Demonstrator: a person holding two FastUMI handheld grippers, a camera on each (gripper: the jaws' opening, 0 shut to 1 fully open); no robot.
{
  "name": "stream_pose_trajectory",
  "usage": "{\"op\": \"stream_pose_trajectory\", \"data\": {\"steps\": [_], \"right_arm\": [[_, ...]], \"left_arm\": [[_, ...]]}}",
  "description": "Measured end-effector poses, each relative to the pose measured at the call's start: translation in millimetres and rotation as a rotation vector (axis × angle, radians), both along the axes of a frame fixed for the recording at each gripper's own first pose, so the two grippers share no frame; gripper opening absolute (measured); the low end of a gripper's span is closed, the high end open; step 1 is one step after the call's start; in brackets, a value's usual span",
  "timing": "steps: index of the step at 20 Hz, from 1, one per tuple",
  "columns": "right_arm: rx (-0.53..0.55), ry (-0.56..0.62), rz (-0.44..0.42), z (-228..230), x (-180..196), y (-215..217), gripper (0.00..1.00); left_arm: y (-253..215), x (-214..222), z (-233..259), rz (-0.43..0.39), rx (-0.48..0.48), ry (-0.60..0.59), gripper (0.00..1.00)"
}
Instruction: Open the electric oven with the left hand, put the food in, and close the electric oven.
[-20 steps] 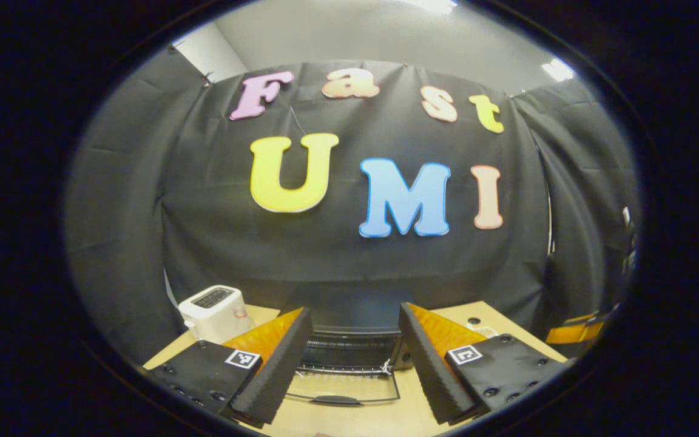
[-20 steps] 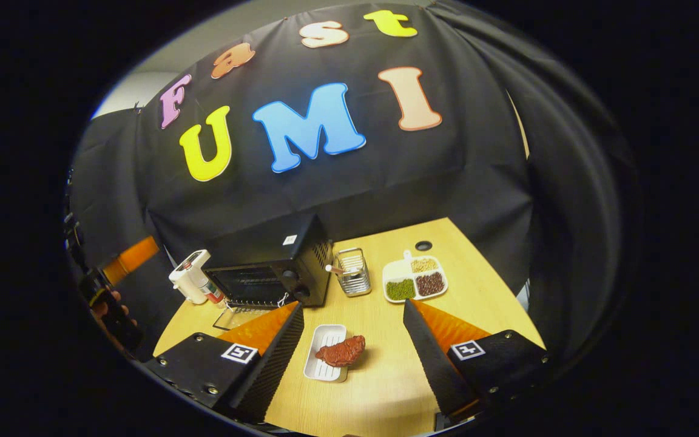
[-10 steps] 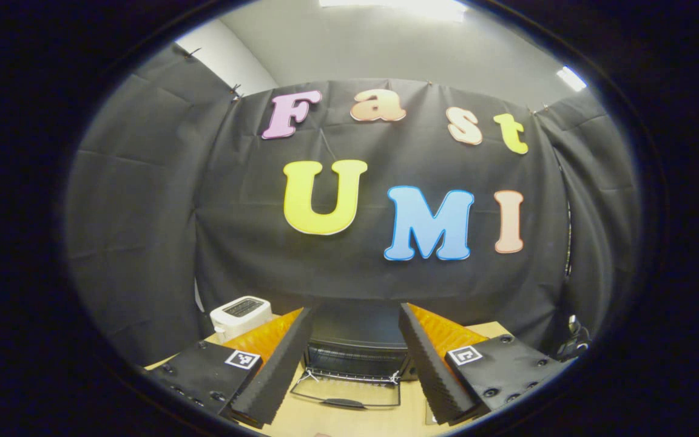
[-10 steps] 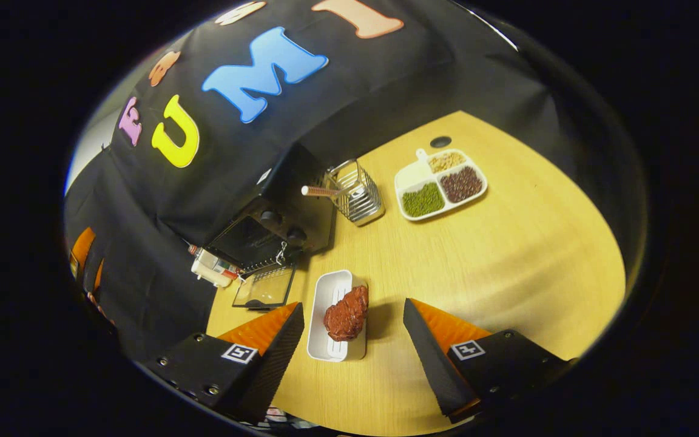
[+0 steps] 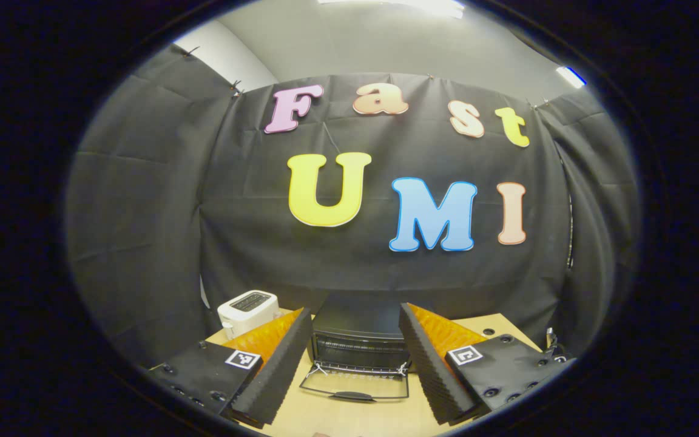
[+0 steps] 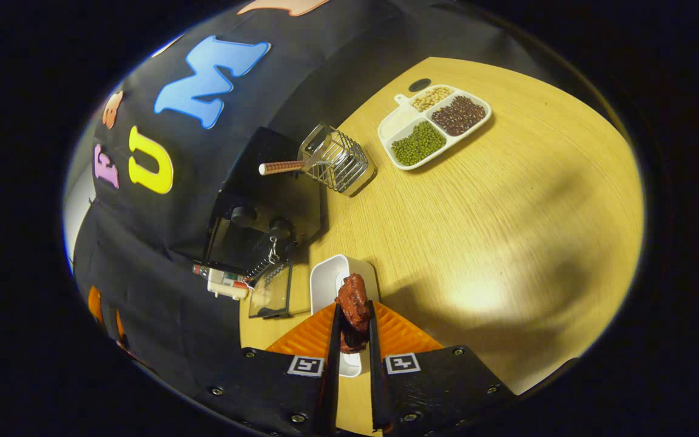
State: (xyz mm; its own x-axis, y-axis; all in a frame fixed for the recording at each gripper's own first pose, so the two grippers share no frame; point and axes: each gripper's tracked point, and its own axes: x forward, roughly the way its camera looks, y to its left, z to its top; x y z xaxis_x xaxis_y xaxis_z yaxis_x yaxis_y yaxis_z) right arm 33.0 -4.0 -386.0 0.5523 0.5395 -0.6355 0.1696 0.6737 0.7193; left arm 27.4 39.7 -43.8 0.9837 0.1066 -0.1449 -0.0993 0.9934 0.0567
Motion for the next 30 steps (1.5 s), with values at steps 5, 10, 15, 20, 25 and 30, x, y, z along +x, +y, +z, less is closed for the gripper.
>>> {"op": "stream_pose_trajectory", "data": {"steps": [5,10,15,20,25,30], "right_arm": [[0.054,-0.003,-0.096,6.4,4.0,2.4,0.13],[0.096,-0.060,-0.185,43.4,-4.2,6.0,0.13],[0.193,-0.154,-0.234,103.6,-9.6,37.4,0.13],[0.303,-0.234,-0.260,152.3,7.3,82.2,0.12],[0.352,-0.294,-0.238,170.5,47.8,135.0,0.12],[0.336,-0.265,-0.200,143.7,88.1,196.6,0.13]], "left_arm": [[24.4,12.9,5.6,-0.052,-0.033,-0.014,1.00],[44.4,25.7,5.9,-0.121,-0.039,-0.021,1.00],[56.9,39.8,6.9,-0.187,-0.071,-0.031,1.00],[62.9,42.5,21.5,-0.239,-0.080,-0.053,1.00],[72.4,36.4,31.4,-0.276,-0.091,-0.066,1.00],[91.9,31.7,32.4,-0.266,-0.086,-0.064,0.94]]}}
